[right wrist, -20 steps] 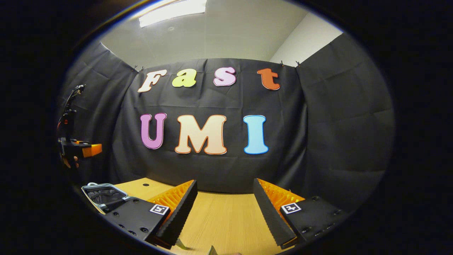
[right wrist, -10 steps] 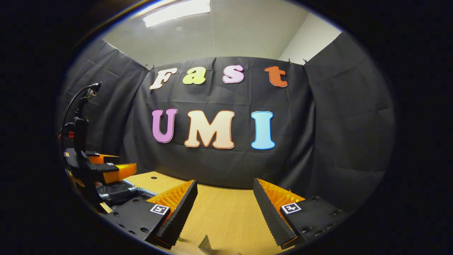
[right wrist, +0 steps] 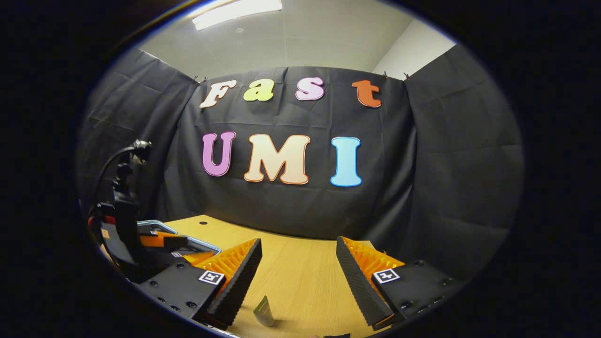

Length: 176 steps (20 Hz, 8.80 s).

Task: First open the suitcase, pack the skin care products into it, and then close the suitcase.

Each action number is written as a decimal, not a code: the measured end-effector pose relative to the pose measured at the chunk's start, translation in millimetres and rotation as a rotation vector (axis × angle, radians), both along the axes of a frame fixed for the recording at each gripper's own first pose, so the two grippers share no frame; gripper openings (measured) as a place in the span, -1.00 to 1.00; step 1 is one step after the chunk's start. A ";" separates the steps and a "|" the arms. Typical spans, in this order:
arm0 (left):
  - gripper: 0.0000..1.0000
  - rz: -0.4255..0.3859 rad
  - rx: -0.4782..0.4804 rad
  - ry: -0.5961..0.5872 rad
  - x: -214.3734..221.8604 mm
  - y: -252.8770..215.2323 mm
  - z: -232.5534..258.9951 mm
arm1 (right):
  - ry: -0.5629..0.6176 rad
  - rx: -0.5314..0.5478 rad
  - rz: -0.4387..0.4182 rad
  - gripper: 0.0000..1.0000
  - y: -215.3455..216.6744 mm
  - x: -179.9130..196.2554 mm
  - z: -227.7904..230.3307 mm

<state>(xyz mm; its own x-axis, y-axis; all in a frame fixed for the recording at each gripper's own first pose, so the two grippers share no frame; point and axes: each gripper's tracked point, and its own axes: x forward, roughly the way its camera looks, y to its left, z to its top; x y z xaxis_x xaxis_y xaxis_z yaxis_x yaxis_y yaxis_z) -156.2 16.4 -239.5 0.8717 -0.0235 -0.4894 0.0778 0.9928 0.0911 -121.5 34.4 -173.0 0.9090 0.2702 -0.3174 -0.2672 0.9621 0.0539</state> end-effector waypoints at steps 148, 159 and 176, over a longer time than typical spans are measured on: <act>-1.00 0.592 -0.109 0.581 -65.1 611.6 -76.1 | 0.561 -0.010 -0.061 0.96 241.3 -35.2 -125.6; -1.00 0.474 -0.169 0.360 -9.4 548.8 42.5 | 0.487 0.050 -0.086 0.96 223.7 -20.3 -110.6; -1.00 0.268 -0.105 0.161 62.0 318.8 131.9 | 0.426 0.142 0.009 0.96 120.7 27.1 -99.8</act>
